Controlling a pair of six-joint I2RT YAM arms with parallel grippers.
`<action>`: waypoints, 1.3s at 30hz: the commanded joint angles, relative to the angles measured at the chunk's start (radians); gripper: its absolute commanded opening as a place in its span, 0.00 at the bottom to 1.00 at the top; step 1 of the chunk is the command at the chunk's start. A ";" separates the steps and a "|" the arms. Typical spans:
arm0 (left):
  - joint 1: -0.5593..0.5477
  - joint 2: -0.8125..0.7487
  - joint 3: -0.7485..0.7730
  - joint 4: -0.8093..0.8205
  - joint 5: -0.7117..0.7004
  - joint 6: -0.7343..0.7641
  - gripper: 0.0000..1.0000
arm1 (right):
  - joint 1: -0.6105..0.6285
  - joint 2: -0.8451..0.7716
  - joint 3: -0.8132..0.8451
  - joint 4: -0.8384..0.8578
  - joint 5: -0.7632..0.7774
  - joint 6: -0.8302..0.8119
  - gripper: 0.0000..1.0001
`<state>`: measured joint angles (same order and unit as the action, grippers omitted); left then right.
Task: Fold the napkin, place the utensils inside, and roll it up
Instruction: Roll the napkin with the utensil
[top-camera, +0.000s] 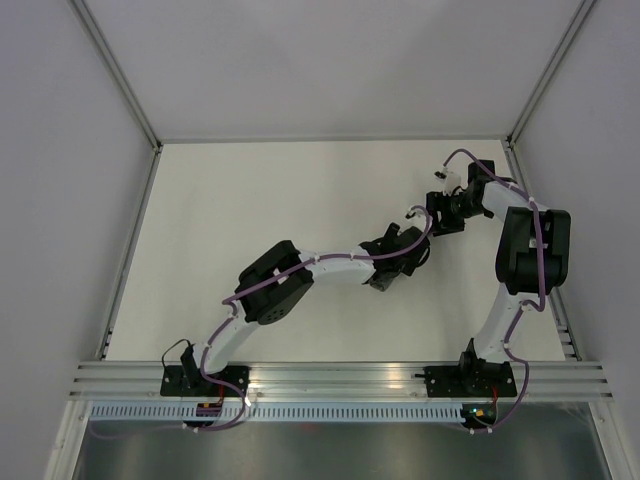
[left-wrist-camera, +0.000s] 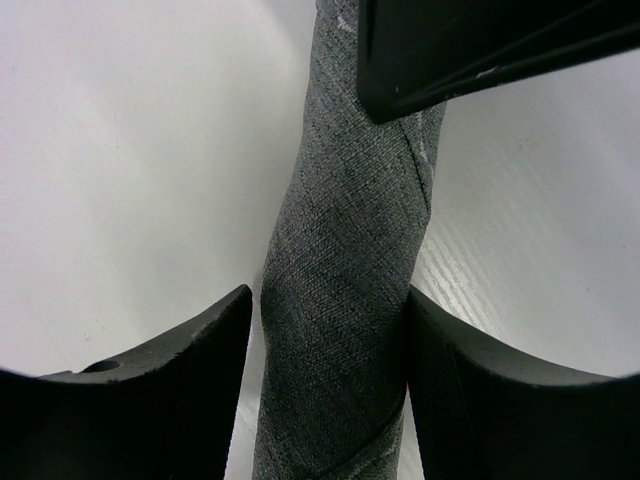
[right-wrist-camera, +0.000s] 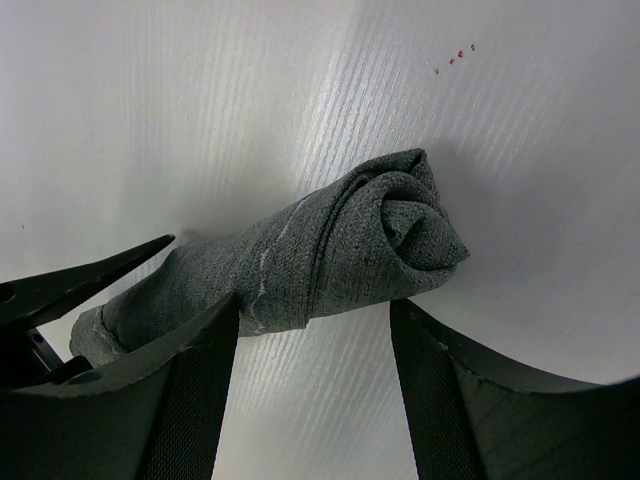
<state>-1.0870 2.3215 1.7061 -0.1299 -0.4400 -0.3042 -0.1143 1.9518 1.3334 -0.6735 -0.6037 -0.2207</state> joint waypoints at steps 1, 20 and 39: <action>0.004 -0.073 -0.039 0.019 0.015 0.045 0.66 | 0.002 -0.024 0.016 0.017 0.019 0.018 0.68; 0.007 -0.283 -0.190 0.237 0.121 0.102 0.69 | -0.002 -0.103 0.055 -0.049 -0.027 -0.002 0.69; 0.205 -1.189 -0.788 -0.019 0.127 -0.006 0.74 | -0.203 -0.489 0.072 -0.118 -0.130 -0.051 0.71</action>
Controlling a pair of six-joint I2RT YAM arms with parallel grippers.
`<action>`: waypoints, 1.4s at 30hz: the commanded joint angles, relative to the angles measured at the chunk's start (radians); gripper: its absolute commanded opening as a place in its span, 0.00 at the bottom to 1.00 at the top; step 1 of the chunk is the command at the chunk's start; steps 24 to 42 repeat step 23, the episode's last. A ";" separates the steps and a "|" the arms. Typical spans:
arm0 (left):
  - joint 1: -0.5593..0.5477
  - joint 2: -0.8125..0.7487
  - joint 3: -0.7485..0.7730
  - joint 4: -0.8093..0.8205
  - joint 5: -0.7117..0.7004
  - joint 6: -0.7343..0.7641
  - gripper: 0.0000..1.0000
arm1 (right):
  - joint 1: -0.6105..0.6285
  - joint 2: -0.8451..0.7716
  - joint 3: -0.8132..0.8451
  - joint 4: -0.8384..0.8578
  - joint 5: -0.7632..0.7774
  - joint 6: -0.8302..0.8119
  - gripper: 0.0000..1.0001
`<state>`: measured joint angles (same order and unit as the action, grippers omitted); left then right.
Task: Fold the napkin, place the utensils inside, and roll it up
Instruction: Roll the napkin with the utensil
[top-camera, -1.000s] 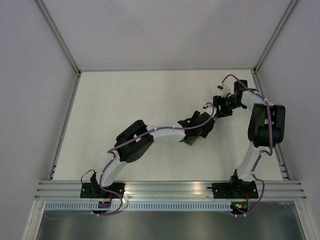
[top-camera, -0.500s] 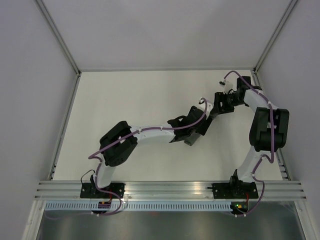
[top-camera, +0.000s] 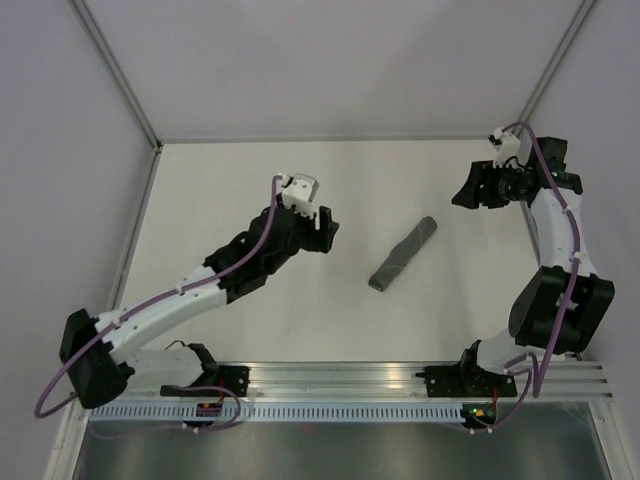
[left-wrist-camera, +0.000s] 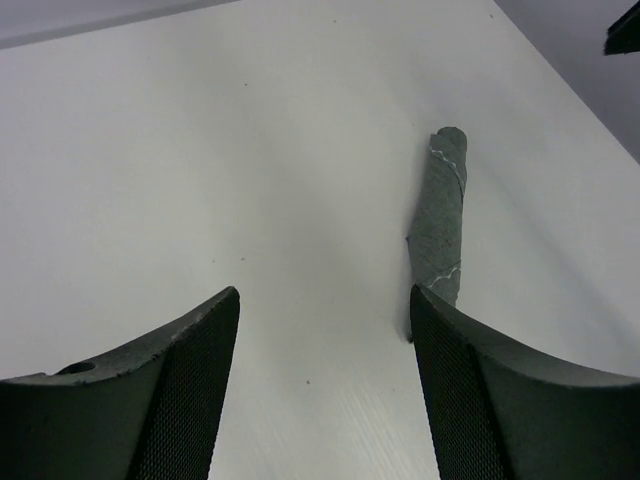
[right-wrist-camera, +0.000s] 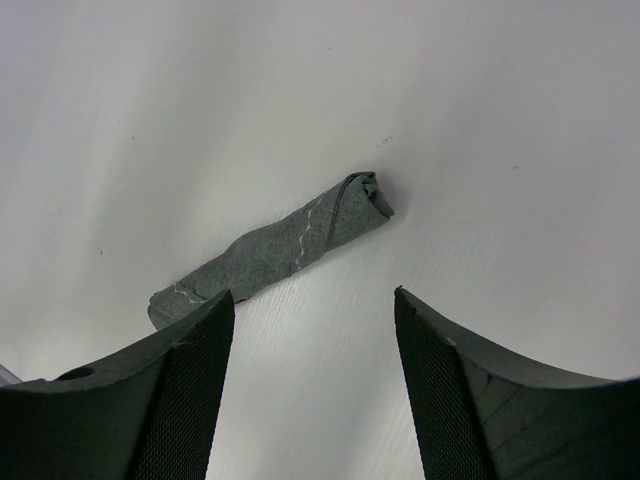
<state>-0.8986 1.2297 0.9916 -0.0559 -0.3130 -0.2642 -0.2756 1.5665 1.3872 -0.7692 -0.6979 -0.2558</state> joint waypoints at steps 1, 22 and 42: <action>0.024 -0.177 -0.091 -0.128 -0.001 -0.047 0.74 | -0.054 -0.129 0.009 -0.021 -0.035 -0.019 0.71; 0.067 -0.392 -0.172 -0.274 0.008 -0.081 0.78 | -0.146 -0.462 -0.221 0.114 0.060 0.023 0.75; 0.067 -0.394 -0.171 -0.275 0.009 -0.081 0.78 | -0.148 -0.468 -0.223 0.125 0.058 0.023 0.78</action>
